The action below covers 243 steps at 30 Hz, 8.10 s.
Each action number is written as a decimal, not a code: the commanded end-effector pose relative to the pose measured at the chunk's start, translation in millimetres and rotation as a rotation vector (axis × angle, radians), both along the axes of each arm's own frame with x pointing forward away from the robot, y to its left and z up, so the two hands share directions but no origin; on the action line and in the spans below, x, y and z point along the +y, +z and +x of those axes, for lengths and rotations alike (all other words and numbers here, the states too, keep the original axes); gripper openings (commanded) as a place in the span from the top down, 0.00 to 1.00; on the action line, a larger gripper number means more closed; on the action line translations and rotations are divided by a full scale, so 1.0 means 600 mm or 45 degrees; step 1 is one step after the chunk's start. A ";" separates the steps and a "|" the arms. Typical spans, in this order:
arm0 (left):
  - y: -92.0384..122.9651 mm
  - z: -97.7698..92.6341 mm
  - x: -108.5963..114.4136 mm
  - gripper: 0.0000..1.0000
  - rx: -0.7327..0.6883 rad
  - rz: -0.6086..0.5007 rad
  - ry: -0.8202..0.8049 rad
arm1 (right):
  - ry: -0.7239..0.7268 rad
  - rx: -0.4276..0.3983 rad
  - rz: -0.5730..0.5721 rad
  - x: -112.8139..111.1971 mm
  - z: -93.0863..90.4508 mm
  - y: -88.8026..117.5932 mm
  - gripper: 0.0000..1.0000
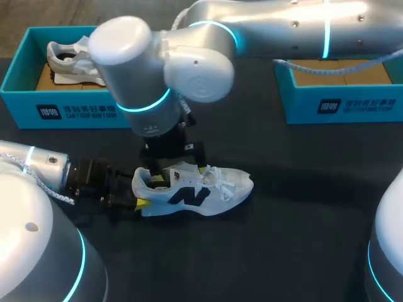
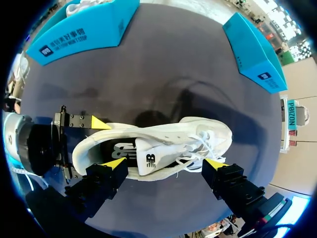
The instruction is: Take the shoe out of the shoebox, open the shoe tongue, remove and reinsert the insole, then place the shoe into the shoebox
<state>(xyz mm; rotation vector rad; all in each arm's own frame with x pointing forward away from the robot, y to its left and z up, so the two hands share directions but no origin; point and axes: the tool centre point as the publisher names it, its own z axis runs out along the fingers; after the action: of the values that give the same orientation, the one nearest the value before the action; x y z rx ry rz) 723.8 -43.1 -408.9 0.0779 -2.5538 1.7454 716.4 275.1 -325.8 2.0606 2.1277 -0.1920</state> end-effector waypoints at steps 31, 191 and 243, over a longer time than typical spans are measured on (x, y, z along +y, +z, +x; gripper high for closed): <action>-0.006 0.006 -0.001 1.00 0.001 0.004 -0.002 | -0.069 0.057 -0.370 -0.006 -0.001 -0.061 0.00; -0.006 0.006 -0.001 1.00 0.001 0.004 -0.002 | 0.654 -0.173 0.075 -0.029 0.028 0.133 1.00; -0.006 0.006 -0.001 1.00 0.001 0.004 -0.002 | 1.679 0.207 0.002 0.029 0.010 0.049 1.00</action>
<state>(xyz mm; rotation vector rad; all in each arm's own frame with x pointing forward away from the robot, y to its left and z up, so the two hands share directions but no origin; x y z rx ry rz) 724.2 -43.0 -408.9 0.0780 -2.5544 1.7448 719.8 293.6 -289.0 0.3146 3.0051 -0.1534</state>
